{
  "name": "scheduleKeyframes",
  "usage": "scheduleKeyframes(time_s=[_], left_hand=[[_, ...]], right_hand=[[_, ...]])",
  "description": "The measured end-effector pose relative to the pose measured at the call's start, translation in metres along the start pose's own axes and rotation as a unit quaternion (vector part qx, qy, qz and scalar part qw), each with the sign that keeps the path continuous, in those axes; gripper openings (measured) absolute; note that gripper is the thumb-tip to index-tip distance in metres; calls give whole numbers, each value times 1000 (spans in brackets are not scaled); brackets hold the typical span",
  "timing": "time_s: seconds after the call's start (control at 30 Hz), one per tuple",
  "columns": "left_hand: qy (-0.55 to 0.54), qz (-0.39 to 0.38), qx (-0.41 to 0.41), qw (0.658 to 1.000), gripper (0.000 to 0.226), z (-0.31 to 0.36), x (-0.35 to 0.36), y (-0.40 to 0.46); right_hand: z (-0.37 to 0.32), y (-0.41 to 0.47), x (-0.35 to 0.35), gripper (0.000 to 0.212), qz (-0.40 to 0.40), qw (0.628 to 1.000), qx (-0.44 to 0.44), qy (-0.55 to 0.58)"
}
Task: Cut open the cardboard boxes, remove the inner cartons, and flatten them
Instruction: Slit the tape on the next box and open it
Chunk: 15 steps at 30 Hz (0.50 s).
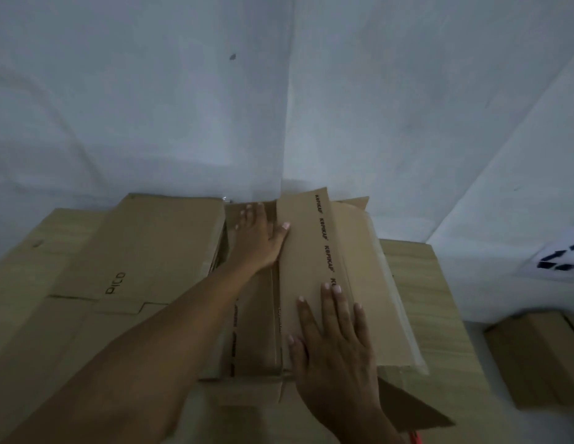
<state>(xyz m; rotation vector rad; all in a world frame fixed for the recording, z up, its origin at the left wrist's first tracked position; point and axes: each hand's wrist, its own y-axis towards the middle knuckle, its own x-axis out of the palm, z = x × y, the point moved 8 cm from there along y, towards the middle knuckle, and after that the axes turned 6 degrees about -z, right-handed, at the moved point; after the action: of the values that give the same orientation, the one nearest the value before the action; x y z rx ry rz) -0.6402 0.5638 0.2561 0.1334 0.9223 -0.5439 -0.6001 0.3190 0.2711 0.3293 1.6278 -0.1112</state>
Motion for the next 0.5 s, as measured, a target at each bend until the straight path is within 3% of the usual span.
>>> scheduleKeyframes(time_s=[0.27, 0.37, 0.5], left_hand=[[-50, -44, 16, 998, 87, -2, -14, 33], [-67, -49, 18, 996, 80, 3, -17, -4], [-53, -111, 80, 989, 57, 25, -5, -101]], right_hand=[[1, -3, -10, 53, 66, 998, -8, 12], [5, -4, -14, 46, 104, 993, -15, 57], [14, -4, -18, 32, 150, 977, -35, 147]])
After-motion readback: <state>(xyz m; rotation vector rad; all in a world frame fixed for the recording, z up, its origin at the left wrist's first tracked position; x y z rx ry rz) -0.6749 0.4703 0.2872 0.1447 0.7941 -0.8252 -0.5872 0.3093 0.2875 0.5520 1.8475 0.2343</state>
